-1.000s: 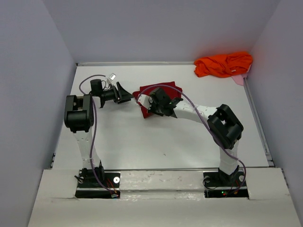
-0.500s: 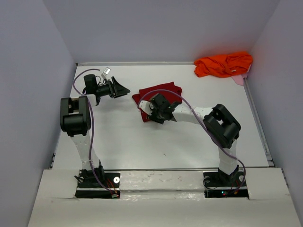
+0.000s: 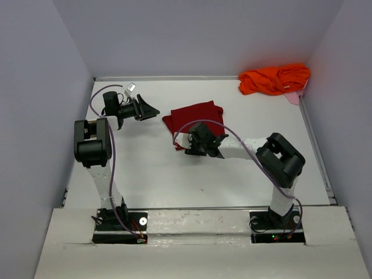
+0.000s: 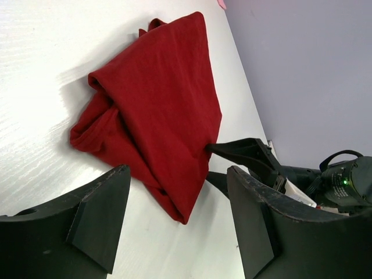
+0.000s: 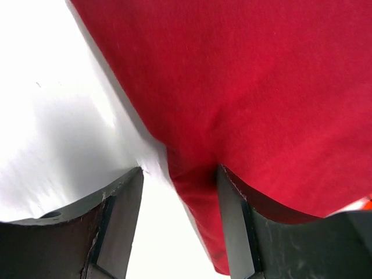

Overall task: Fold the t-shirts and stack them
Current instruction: Place the square-folded T-shirt at the corner of the board.

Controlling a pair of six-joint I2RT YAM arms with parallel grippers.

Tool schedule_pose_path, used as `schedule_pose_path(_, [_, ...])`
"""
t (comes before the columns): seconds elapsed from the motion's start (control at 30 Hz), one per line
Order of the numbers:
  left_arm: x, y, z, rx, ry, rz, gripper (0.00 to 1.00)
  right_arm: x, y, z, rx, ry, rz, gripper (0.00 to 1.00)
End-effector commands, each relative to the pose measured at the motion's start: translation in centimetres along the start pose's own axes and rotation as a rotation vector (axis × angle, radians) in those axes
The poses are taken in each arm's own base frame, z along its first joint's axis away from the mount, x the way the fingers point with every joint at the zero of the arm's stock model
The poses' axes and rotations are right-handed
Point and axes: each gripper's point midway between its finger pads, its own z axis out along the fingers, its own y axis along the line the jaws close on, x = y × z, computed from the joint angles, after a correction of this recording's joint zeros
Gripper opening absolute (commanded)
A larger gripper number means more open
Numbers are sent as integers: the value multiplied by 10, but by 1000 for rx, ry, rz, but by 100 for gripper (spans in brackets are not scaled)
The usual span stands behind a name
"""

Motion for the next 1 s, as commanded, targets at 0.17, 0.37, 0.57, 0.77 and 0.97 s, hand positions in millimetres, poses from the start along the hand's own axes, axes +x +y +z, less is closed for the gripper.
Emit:
schedule_pose_path(0.17, [3, -10, 2, 42, 26, 11, 77, 35, -4, 24, 153, 81, -198, 59])
schedule_pose_path(0.37, [3, -9, 2, 45, 29, 8, 77, 35, -2, 42, 188, 54, -203, 59])
schedule_pose_path(0.57, [8, -3, 4, 38, 34, -9, 77, 21, -4, 46, 172, 22, -134, 18])
schedule_pose_path(0.77, [20, 9, 10, 13, 43, -32, 77, 4, -14, 38, 154, 2, -76, 0])
schedule_pose_path(0.97, [37, 14, 21, -6, 65, -24, 77, -24, -39, 25, 175, -32, -25, 0])
